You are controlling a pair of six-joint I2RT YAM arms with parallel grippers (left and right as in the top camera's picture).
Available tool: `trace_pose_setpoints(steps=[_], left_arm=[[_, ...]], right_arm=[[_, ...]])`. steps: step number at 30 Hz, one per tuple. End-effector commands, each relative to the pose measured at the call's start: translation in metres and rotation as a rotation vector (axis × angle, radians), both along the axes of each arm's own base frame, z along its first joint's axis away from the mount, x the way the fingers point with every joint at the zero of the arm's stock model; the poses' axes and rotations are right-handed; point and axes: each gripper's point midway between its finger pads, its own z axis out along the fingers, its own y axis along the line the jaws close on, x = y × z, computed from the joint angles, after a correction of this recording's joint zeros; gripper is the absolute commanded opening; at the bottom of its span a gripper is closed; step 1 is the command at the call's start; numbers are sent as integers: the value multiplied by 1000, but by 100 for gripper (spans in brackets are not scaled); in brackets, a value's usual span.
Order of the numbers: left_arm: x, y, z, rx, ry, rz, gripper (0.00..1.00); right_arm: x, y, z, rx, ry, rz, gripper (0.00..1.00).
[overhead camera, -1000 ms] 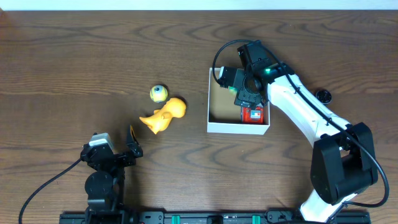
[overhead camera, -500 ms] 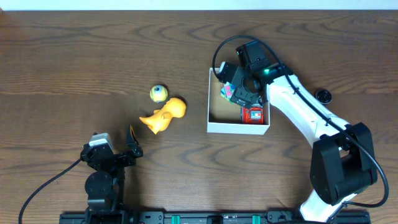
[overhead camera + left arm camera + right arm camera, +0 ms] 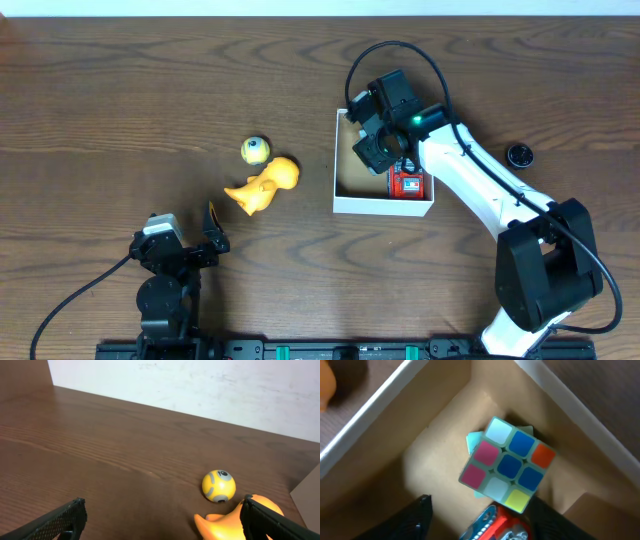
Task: Pack container
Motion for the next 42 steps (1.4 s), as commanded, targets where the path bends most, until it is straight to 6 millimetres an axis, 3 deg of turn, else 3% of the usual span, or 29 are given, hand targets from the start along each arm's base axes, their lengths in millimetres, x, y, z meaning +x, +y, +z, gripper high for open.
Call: trace_pose_setpoints(steps=[1, 5, 9, 20, 26, 42], left_arm=[[0, -2, -14, 15, 33, -15, 98], [0, -2, -14, 15, 33, -15, 98], [0, -2, -14, 15, 33, -15, 98], [0, -2, -14, 15, 33, -15, 98], [0, -2, -14, 15, 33, -15, 98], [0, -2, -14, 15, 33, -15, 98]], right_arm=[[3, -1, 0, 52, 25, -194, 66], [16, -21, 3, -2, -32, -322, 70], [17, -26, 2, 10, -25, -365, 69], [-3, -42, -14, 36, 82, -601, 72], [-15, -47, -27, 21, 127, -625, 73], [-37, -29, -26, 90, 252, -583, 63]])
